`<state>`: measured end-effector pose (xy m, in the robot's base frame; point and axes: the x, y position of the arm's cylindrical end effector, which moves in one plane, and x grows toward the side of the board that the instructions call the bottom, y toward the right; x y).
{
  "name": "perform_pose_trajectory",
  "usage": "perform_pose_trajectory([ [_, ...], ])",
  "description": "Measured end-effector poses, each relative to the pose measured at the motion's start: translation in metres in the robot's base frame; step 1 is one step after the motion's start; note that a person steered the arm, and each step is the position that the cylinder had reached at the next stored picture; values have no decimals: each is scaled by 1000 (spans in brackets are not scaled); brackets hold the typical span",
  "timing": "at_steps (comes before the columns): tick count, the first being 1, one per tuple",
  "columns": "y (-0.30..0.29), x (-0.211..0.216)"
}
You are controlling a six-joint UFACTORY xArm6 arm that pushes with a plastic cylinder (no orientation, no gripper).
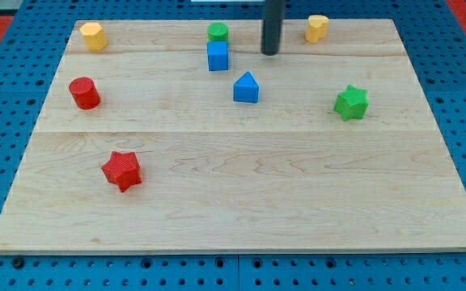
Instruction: Place the blue block to the bottom left
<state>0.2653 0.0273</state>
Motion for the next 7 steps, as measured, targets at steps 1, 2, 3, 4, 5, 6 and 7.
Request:
perform_pose_trajectory([
  [1, -68, 7],
  [2, -123, 39],
  [3, -167, 79],
  [4, -170, 66],
  [5, -192, 71],
  [6, -220, 115],
  [7, -240, 157],
])
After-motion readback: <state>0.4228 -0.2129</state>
